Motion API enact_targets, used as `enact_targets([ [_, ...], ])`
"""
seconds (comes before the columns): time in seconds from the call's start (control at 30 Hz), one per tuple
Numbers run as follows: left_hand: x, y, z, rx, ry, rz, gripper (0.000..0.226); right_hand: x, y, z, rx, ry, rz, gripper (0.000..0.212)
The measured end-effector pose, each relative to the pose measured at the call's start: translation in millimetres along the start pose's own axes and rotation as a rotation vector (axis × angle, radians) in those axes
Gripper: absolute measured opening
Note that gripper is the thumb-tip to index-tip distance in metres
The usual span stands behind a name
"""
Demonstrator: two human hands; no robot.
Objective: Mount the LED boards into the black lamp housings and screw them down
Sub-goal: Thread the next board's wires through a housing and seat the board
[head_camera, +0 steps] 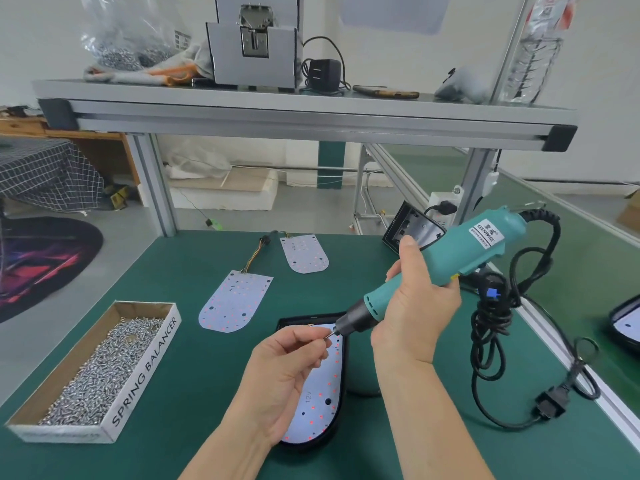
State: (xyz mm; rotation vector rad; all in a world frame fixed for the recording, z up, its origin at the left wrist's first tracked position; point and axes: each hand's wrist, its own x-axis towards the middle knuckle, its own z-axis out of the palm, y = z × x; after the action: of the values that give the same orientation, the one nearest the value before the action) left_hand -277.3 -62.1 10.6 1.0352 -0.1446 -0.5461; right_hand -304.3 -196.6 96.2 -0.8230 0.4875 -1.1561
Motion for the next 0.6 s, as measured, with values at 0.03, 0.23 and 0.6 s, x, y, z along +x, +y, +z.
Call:
enact_targets([
  [0.03,-0.4,0.9,0.0,0.003,-0.007,-0.001,0.029,0.7,-0.1,-0.9,0.01,0.017,0.012,0.029],
  [0.23,-0.6,6.6,0.1,-0.128,-0.049,-0.098,0.039,4.4,-3.3,-2.2,0.04,0.025,0.045,0.028],
  [0.6,26.6,23.0,-44.6,0.578,0.297,-0.189,0.031,22.8,-6.3,-1.2,0.037,-0.051,-0.03,0.026],
])
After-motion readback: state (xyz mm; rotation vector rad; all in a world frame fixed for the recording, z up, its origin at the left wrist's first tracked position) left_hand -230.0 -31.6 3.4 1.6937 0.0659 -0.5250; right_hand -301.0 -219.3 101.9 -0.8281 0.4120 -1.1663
